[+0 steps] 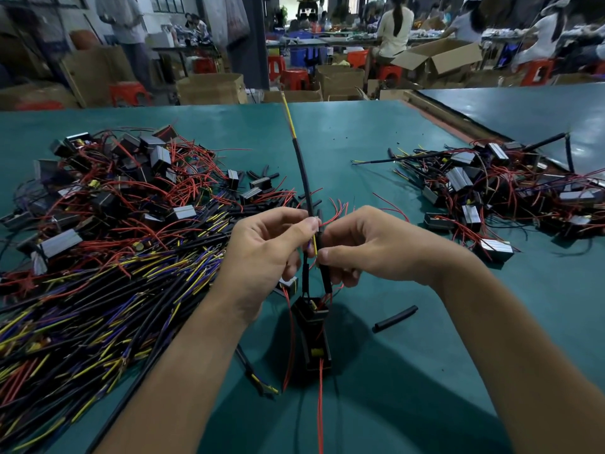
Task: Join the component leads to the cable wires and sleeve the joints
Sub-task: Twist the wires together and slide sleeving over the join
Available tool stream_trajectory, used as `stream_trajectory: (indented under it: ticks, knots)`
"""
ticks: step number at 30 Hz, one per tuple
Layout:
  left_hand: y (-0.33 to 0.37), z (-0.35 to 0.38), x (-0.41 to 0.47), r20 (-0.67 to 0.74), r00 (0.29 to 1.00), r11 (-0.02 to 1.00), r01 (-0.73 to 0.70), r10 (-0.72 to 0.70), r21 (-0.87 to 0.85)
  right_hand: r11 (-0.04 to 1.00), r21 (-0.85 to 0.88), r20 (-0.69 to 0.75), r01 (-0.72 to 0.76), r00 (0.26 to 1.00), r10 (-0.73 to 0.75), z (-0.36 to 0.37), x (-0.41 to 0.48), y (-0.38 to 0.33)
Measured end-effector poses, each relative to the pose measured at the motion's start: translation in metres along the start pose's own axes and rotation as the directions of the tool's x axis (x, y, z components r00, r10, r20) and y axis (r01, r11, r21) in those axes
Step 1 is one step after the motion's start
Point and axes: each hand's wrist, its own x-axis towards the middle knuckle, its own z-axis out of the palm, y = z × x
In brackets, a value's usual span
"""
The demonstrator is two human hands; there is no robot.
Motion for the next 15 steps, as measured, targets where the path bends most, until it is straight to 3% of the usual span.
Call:
stream_trajectory:
  ticks: [7, 15]
  knots:
    - [-0.0005, 0.0017, -0.0012, 0.045, 0.999, 1.000, 0.016, -0.017, 0.026, 0.999, 0.010, -0.102, 0.033, 0.994, -0.032, -0.0017, 0.0023, 0.0034]
    - [-0.0030, 0.0019, -0.0001, -0.058, 0.998, 0.999, -0.002, 0.004, 0.038, 0.996, 0.067, -0.167, 0.062, 0.985, -0.050, -0.0010, 0.0027, 0.0030]
